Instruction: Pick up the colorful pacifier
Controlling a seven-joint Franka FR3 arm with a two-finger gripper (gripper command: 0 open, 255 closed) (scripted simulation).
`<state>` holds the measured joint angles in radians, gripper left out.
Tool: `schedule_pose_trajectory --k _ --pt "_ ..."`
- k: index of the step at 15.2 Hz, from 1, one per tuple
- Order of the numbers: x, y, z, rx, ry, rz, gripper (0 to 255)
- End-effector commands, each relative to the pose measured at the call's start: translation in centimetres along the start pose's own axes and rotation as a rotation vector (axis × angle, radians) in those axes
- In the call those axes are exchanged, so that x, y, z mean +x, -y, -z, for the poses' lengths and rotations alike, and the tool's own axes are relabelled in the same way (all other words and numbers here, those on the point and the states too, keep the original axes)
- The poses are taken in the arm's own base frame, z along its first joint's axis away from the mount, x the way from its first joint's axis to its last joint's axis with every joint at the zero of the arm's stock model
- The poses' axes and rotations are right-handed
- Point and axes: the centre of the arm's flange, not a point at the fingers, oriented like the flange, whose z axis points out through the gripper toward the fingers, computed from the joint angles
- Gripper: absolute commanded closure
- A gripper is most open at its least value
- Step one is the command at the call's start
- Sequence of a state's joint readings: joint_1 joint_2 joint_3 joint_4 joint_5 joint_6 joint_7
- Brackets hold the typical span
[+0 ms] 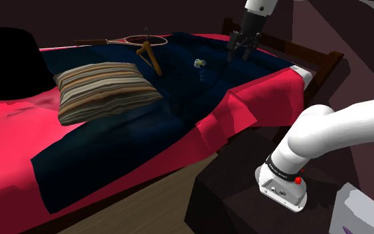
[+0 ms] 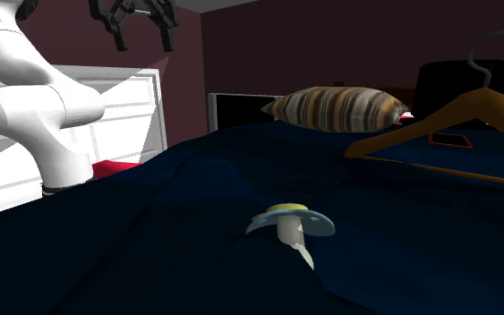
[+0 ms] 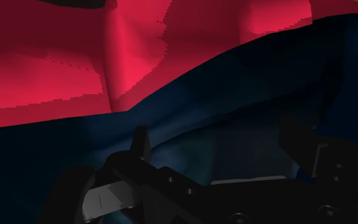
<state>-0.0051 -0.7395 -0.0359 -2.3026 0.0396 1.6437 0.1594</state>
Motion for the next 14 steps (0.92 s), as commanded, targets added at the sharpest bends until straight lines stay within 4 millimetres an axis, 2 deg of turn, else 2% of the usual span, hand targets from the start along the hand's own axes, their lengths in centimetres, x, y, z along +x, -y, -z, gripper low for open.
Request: schedule_pose_trajectory --k 1,7,14 --pt "0.0 0.0 0.0 0.000 0.000 0.000 0" --pt "6.6 -0.3 -3.5 -0.041 -0.031 -0.100 0" --pt "14.3 -1.7 -7.3 -0.089 -0.067 -0.217 0"
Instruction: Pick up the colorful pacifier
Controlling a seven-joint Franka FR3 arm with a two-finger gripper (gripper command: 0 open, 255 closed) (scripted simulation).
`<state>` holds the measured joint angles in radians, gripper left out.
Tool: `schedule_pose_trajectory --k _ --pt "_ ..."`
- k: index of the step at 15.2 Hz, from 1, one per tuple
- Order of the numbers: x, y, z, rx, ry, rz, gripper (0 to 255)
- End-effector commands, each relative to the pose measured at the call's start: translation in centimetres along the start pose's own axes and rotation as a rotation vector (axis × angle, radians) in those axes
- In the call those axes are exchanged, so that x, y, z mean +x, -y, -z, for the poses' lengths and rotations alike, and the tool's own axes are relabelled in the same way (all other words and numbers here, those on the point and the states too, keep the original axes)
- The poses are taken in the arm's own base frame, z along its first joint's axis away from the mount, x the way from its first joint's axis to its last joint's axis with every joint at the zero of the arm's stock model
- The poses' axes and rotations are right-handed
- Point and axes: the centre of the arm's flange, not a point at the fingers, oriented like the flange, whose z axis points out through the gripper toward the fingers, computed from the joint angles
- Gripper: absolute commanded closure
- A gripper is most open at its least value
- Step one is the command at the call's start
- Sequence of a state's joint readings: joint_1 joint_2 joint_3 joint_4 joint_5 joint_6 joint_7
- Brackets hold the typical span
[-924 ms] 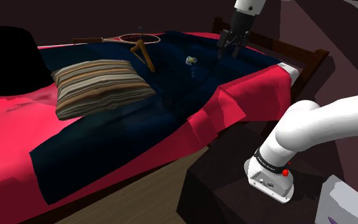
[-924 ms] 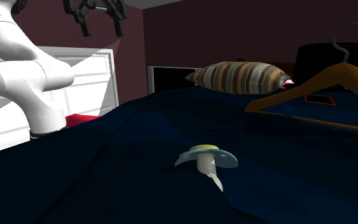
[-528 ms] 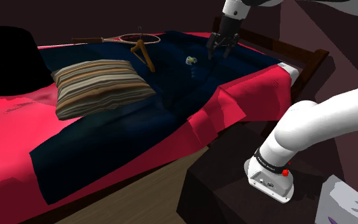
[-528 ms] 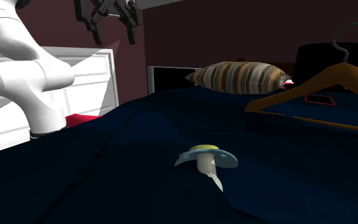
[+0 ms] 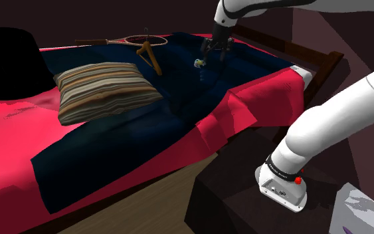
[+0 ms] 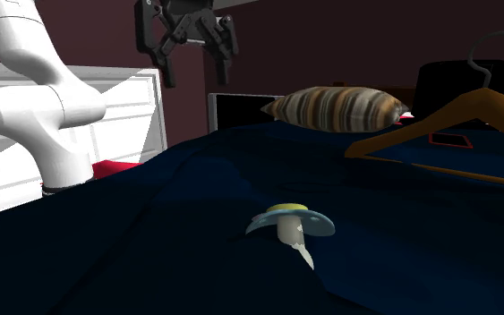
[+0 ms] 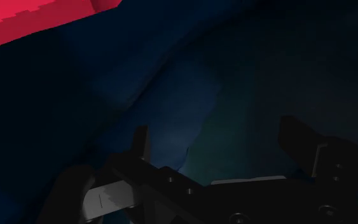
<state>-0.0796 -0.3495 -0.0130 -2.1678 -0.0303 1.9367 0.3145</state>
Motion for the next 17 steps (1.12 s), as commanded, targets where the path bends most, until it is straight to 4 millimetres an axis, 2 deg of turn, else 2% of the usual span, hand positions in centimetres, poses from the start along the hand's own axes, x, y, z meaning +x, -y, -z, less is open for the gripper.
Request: schedule_pose_trajectory --k 1,9,17 --pt "2.3 -0.3 -1.2 -0.014 -0.012 -0.034 0" --pt "11.2 -1.2 -5.7 -0.069 -0.053 -0.168 0" --pt "19.9 -3.6 -9.8 -0.123 -0.094 -0.301 0"
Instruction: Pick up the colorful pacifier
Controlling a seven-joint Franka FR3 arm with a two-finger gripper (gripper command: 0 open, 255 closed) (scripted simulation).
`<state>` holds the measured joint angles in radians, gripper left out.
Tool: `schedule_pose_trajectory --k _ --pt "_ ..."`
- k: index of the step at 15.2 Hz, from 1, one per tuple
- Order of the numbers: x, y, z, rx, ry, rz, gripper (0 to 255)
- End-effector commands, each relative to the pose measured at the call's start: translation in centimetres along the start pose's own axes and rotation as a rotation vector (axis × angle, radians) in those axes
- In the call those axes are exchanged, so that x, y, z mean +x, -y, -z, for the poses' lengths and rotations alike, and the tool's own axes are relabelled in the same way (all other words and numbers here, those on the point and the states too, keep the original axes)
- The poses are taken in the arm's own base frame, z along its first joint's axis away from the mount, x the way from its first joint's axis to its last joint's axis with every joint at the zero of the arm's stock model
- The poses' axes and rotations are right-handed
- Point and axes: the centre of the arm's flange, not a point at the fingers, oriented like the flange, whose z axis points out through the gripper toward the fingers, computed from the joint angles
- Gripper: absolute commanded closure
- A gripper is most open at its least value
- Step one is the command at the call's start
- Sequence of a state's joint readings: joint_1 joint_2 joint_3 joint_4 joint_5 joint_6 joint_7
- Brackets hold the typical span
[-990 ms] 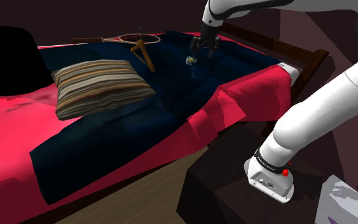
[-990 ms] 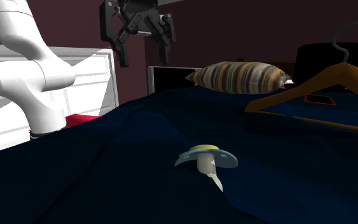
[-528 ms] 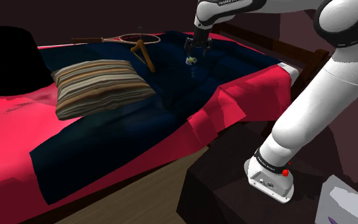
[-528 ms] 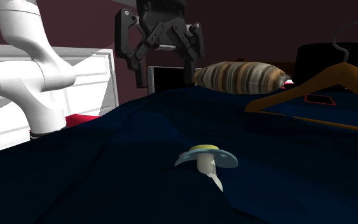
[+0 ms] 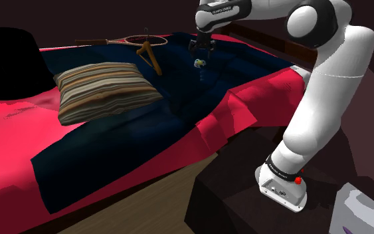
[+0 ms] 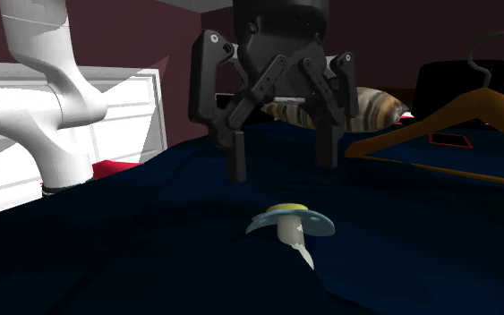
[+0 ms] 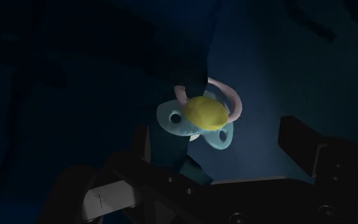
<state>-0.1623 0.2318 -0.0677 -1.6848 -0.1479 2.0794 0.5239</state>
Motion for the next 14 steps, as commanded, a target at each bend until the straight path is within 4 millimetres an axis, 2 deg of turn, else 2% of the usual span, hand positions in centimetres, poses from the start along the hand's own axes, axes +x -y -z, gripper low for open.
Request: schedule_pose_trajectory --k 1,2,3,10,12,13,14 --pt "2.3 0.2 -1.3 -0.014 -0.012 -0.035 0" --pt "3.4 0.1 -1.9 -0.021 -0.017 -0.051 0" --pt "3.5 0.1 -1.9 -0.021 -0.017 -0.053 0" --pt "2.6 0.4 -5.8 -0.021 -0.017 -0.053 0" --pt "2.6 0.4 -5.8 -0.021 -0.017 -0.053 0" --pt "2.6 0.4 -5.8 -0.021 -0.017 -0.053 255" --pt "2.6 0.4 -5.9 -0.021 -0.017 -0.053 255"
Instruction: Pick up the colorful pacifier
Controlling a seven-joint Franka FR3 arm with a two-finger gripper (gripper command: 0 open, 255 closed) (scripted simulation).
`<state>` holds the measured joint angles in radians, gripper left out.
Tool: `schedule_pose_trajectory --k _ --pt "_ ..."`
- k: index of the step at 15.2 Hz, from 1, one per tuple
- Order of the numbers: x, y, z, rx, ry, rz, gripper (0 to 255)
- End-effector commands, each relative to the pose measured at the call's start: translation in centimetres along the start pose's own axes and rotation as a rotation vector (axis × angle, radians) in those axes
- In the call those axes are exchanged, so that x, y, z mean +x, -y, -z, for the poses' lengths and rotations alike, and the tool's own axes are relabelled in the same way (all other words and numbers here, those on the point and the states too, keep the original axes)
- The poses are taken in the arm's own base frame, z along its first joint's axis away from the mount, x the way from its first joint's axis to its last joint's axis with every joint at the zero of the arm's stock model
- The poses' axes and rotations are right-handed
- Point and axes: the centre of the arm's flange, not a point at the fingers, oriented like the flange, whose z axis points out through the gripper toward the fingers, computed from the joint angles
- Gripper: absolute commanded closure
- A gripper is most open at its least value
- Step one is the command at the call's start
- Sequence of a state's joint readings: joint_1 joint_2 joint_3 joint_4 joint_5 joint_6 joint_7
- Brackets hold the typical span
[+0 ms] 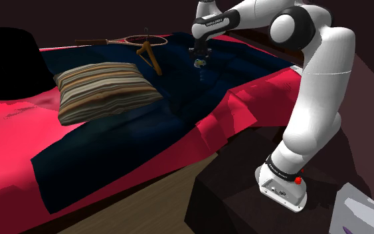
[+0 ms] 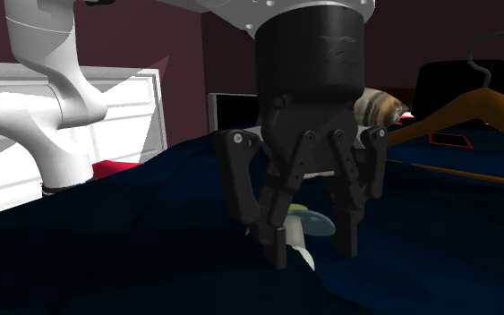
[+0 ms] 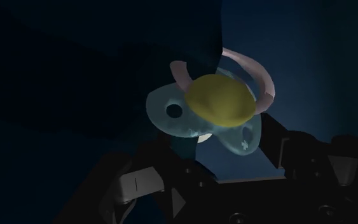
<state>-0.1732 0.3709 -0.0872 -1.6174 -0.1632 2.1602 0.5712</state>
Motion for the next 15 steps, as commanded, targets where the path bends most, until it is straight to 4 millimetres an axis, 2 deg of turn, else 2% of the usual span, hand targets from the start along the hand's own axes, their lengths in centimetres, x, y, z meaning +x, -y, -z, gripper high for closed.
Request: schedule_pose_trajectory --k 1,8,15 --pt "0.0 0.0 -0.2 -0.001 0.002 0.000 255" --pt "0.0 0.0 -0.1 -0.001 0.002 0.000 255" --pt "0.9 -0.2 3.5 -0.001 0.002 0.000 255"
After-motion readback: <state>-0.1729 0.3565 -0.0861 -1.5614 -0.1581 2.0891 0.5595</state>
